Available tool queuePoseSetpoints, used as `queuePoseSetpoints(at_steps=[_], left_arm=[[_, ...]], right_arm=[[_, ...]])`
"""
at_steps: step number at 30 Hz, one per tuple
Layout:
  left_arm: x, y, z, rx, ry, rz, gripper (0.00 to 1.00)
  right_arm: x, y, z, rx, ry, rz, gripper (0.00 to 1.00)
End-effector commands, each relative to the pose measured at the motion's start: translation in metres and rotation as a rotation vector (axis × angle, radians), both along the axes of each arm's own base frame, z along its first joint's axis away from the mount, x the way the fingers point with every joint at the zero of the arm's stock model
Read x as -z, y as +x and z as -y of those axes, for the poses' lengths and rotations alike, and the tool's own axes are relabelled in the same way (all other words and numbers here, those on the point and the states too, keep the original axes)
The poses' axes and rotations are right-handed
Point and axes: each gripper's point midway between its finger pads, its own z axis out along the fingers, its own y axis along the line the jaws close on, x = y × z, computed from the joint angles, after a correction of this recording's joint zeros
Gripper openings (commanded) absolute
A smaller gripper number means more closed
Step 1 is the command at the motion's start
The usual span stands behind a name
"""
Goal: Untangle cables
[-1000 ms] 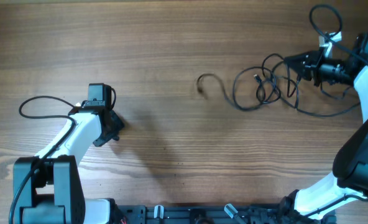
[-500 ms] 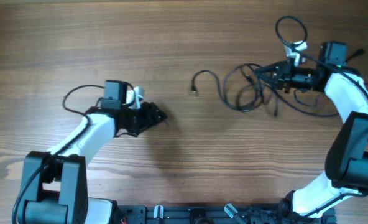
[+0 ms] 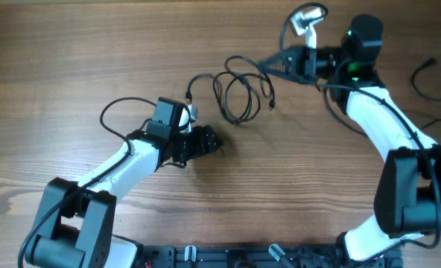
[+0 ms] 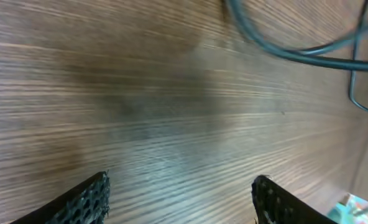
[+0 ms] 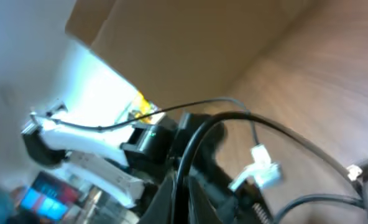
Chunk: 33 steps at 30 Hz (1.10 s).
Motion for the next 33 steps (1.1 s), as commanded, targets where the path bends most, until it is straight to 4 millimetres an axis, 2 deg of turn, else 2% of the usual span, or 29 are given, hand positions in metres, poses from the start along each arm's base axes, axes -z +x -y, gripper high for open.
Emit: queuePoseSetpoints(at_steps=[1,4,7,10,13,18,21,23,27,33], left_arm=[[0.009,0.006,-0.010,-0.039,0.065,0.019,0.78],[0.002,0.012,-0.003,-0.026,0.023,0.052,0.92],[-0.009,0.018,0.008,0.100,-0.011,0.167,0.94],[-0.019,0.016,0.011,0.191,-0.023,0.241,0.95],[-0.051,0.019,0.009,0.250,-0.083,0.348,0.95],[-0.111,0.035,-0.020,0.181,-0.078,0.552,0.94],[-0.131,0.040,-0.026,0.162,-0.079,0.624,0.93],[-0.133,0.044,-0.025,0.161,-0.078,0.646,0.94],[-0.122,0.051,-0.026,0.154,-0.065,0.633,0.95],[-0.121,0.059,-0.026,0.144,-0.054,0.652,0.97]], right_arm=[[-0.039,-0.030,-0.007,-0.065,-0.035,-0.133,0.04],[-0.044,-0.041,-0.013,-0.094,-0.049,-0.129,0.04],[-0.043,-0.043,-0.015,-0.104,-0.053,-0.146,0.04],[-0.043,-0.043,-0.015,-0.104,-0.057,-0.171,0.04],[-0.043,-0.043,-0.015,-0.104,-0.057,-0.170,0.04],[-0.043,-0.043,-0.015,-0.104,-0.057,-0.171,0.04],[-0.043,-0.045,-0.018,-0.112,-0.057,-0.171,0.04],[-0.043,-0.049,-0.024,-0.129,-0.059,-0.170,0.04],[-0.043,-0.059,-0.037,-0.172,-0.063,-0.169,0.04],[-0.043,-0.081,-0.063,-0.258,-0.075,-0.191,0.04]])
